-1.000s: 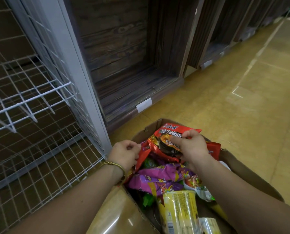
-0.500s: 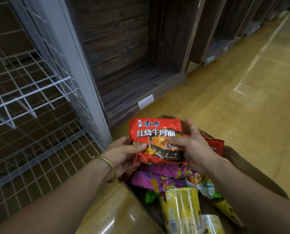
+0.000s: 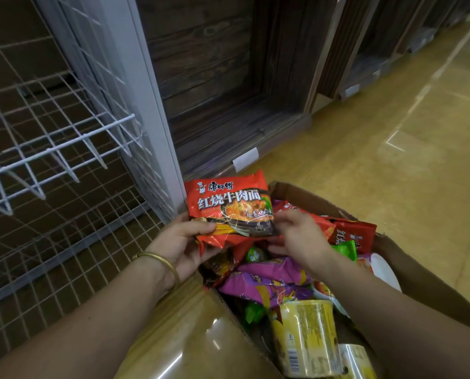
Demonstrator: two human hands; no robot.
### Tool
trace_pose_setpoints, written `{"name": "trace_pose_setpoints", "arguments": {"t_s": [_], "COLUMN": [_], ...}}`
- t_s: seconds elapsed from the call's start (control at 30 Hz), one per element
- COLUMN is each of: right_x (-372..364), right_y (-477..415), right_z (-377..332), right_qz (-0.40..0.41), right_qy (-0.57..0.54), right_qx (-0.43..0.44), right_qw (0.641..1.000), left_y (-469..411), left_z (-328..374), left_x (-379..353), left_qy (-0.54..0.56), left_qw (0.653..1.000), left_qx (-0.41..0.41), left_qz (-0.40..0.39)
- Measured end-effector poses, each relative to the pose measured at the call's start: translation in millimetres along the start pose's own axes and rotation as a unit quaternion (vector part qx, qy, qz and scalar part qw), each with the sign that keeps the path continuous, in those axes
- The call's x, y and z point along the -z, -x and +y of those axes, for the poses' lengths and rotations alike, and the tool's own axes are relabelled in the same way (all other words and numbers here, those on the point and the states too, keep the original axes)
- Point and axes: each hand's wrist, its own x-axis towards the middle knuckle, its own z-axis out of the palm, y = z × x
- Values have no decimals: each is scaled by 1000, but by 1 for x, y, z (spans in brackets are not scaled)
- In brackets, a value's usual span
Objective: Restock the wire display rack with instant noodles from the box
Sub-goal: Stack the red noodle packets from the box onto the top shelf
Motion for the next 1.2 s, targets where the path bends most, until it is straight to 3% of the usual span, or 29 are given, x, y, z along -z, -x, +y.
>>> {"name": "trace_pose_setpoints", "arguments": {"t_s": [0.07, 0.17, 0.33, 0.47, 0.53, 0.63, 0.73, 0.87, 1.0, 1.2], "right_x": [-4, -8, -20, -35, -38, -33, -22, -8, 22, 72], "right_y": [3, 1, 0, 6, 1, -1, 1, 4, 9, 18], "right_z": [1, 0, -1, -4, 3, 4, 4, 6, 4, 7], "right_qz": [-17, -53, -139, -216, -214, -190, -158, -38, 74, 92], "right_qy": [205, 328, 435, 428, 438, 414, 311, 156, 120, -27], "right_qx": [48, 63, 67, 38, 1, -10, 13, 28, 60, 19], "right_qw": [978, 941, 887, 877, 873, 890, 937, 987, 988, 995], "left_y": [-1, 0, 4, 9, 10, 10, 9, 5, 3, 0], "left_z": [1, 1, 4, 6, 7, 8, 7, 5, 0, -16], "left_x": [0, 1, 6, 5, 4, 3, 1, -1, 0, 3], "left_qy": [2, -8, 3, 3, 8, 14, 26, 49, 38, -16], "left_qw": [1000, 1000, 999, 999, 999, 999, 998, 997, 998, 999], "left_qx": [-10, -14, -36, -44, -45, -38, -37, -39, -28, -19], "left_qz": [-3, -6, 10, 19, 23, 30, 35, 40, 47, 39]}}
